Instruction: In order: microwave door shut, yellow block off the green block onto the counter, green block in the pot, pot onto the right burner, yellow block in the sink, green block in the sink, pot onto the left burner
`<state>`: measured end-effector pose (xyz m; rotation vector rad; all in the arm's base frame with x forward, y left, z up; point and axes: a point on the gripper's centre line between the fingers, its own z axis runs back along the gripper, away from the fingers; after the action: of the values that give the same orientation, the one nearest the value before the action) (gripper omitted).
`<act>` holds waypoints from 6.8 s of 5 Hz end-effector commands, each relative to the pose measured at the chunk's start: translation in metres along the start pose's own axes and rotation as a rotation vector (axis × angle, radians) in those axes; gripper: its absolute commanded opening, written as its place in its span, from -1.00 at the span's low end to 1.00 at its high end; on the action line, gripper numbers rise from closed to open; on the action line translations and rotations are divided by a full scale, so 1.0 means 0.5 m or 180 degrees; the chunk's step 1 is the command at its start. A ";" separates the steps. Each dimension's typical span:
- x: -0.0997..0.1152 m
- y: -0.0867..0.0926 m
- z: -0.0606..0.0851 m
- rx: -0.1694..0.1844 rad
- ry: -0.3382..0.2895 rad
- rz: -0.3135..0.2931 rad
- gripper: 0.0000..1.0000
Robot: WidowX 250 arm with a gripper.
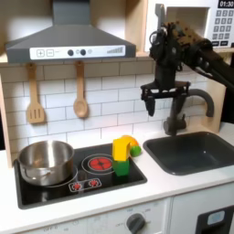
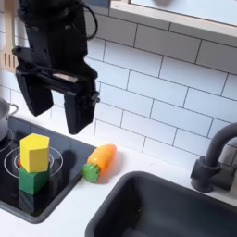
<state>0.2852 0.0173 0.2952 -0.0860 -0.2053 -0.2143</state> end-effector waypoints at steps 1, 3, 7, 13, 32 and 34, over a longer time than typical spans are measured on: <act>0.003 0.019 -0.019 0.0017 0.0067 -0.0068 1.00; -0.019 0.102 -0.017 0.0122 0.0082 0.0326 1.00; -0.007 0.198 -0.037 0.0370 0.0149 0.0580 1.00; 0.001 0.271 -0.105 0.0492 0.0357 0.0663 1.00; 0.028 0.172 -0.256 0.0106 0.0830 0.0294 1.00; 0.021 0.177 -0.266 0.0161 0.0884 0.0291 1.00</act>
<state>0.3424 0.0864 0.1665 -0.0233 0.0521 -0.1256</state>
